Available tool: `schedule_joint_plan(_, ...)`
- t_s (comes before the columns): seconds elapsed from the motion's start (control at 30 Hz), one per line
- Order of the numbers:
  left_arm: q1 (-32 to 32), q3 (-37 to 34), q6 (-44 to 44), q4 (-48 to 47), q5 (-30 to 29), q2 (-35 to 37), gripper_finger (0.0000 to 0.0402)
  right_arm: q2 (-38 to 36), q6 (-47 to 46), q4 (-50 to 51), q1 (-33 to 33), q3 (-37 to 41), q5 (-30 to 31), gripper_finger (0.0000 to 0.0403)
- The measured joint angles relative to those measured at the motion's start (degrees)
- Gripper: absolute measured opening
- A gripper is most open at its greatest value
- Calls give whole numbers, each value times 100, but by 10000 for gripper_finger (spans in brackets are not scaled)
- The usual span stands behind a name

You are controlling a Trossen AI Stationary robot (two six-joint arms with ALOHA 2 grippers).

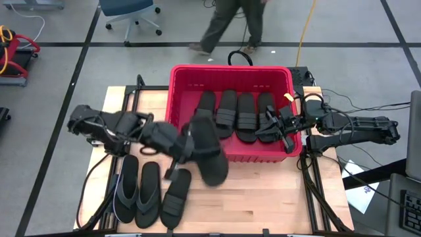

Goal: Pick and place slides into bin
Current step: Put the right black slide on top of the other black slide into the red bin

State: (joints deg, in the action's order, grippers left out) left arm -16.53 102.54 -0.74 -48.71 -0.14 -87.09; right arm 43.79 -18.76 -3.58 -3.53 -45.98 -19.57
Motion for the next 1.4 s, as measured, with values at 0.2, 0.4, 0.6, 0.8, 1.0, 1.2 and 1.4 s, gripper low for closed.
schedule_joint_plan(0.2, 853, 86, -111, 13, -856, -21, 0, -20, 9, -406, 0, 0, 792, 0)
schedule_joint_plan(0.4, 1378, 83, -942, 353, -1199, -71, 0, -16, 437, -425, -17, -86, 1391, 17)
schedule_joint_plan(0.6, 1838, 79, -1823, 723, -1371, -137, 0, 21, 1891, -204, -18, -632, 2011, 85)
schedule_joint_plan(0.8, 2094, 85, -2388, 1223, -1280, -199, 0, 219, 3571, 888, -15, -1376, 3316, 181)
schedule_joint_plan(1.0, 2172, 85, -2547, 1878, -1007, -374, 0, 620, 3924, 1064, -15, -1663, 3751, 240)
schedule_joint_plan(1.2, 2170, 74, -2832, 2321, -868, -651, 0, 921, 4408, 1246, -9, -1665, 3919, 242)
schedule_joint_plan(1.4, 2170, 79, -2936, 2530, -890, -758, 0, 1049, 5361, 1212, 68, -1665, 4299, 230)
